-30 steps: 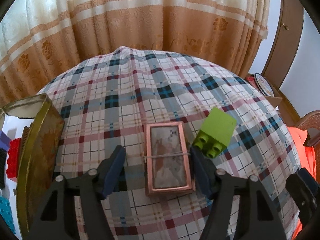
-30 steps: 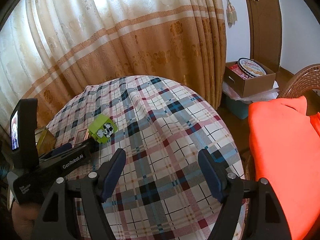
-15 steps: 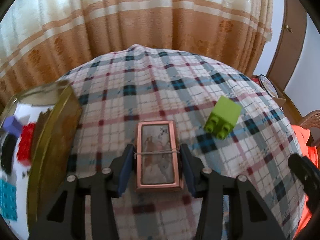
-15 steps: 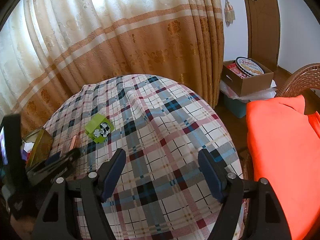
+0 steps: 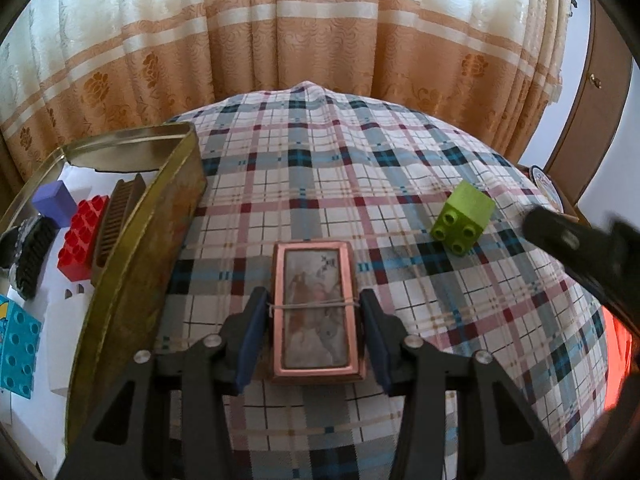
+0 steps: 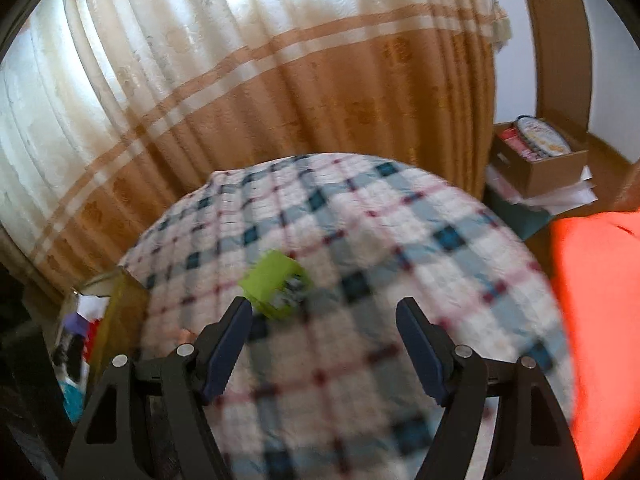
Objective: Organize rigid objects
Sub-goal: 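Grasp the green block cube with the right tool while the left tool holds the mirror case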
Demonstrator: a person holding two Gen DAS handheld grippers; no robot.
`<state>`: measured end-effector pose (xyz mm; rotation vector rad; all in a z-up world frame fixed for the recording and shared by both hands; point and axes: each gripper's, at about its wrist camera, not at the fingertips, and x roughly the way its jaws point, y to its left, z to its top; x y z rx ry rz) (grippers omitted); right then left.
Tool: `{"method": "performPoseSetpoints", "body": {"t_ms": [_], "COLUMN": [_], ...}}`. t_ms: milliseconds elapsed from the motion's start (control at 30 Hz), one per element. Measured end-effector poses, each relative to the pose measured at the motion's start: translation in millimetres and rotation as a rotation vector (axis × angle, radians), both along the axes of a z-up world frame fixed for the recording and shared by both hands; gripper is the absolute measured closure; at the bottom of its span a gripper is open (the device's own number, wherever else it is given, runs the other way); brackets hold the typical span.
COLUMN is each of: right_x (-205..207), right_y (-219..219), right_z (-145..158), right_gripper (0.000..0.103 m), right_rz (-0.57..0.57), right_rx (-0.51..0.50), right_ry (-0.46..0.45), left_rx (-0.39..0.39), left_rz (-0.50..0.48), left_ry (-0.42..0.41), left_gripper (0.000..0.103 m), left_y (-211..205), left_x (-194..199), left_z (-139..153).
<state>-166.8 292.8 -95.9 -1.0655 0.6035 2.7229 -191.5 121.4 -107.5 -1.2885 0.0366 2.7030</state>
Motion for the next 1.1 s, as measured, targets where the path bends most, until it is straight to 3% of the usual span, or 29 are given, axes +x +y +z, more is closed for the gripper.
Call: {"method": "performPoseSetpoints", "body": {"t_ms": [233, 367, 533, 633, 800, 1100], "right_x": [-42, -59, -67, -69, -62, -13], "right_y": [-14, -22, -28, -27, -18, -4], "right_z": [-18, -25, -26, -26, -24, -3], "right_gripper": [0.026, 0.044, 0.048, 0.063, 0.068, 0.068], "right_rz": [0.029, 0.072, 0.087, 0.104, 0.137, 0.210], "right_rx": [-0.072, -0.066, -0.016, 0.035, 0.009, -0.103], "right_ry": [-0.066, -0.098, -0.100, -0.107, -0.082, 0.063], "left_rx": [0.000, -0.007, -0.008, -0.009, -0.008, -0.013], "left_rz": [0.001, 0.002, 0.002, 0.003, 0.003, 0.004], "left_ry": [0.000, 0.001, 0.001, 0.001, 0.000, 0.001], "left_gripper": [0.057, 0.057, 0.057, 0.057, 0.057, 0.057], "left_y": [0, 0, 1, 0, 0, 1], "left_x": [0, 0, 0, 0, 0, 0], "left_z": [0, 0, 0, 0, 0, 1]}}
